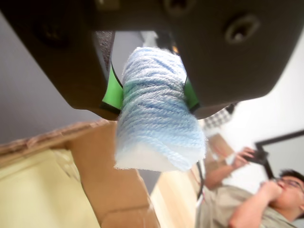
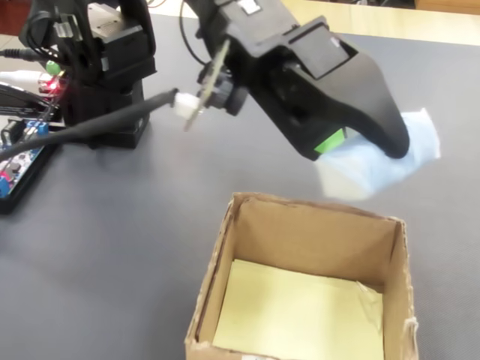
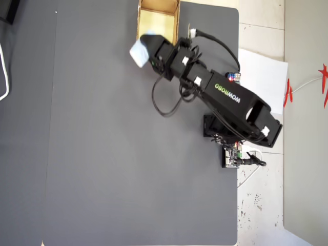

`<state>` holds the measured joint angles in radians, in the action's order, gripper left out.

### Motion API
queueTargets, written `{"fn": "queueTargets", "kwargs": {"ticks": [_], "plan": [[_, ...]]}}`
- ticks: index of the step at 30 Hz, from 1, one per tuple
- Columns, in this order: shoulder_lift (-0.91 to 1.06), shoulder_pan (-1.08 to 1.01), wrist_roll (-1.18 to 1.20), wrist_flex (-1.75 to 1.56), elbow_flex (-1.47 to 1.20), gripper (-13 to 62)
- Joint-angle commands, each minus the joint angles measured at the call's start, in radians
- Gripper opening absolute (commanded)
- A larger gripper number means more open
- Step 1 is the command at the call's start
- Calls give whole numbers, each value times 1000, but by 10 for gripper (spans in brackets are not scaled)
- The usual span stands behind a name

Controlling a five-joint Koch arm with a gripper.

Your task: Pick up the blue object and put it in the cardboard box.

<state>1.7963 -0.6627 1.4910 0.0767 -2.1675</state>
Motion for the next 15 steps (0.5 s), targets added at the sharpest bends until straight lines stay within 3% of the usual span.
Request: {"fn": "queueTargets", "kwargs": {"ticks": [1,10,15], "plan": [[28,-2,3,-94,83,114],[-38,-206,3,-15,91,122],[-8,-202,8,52,58,264]]}}
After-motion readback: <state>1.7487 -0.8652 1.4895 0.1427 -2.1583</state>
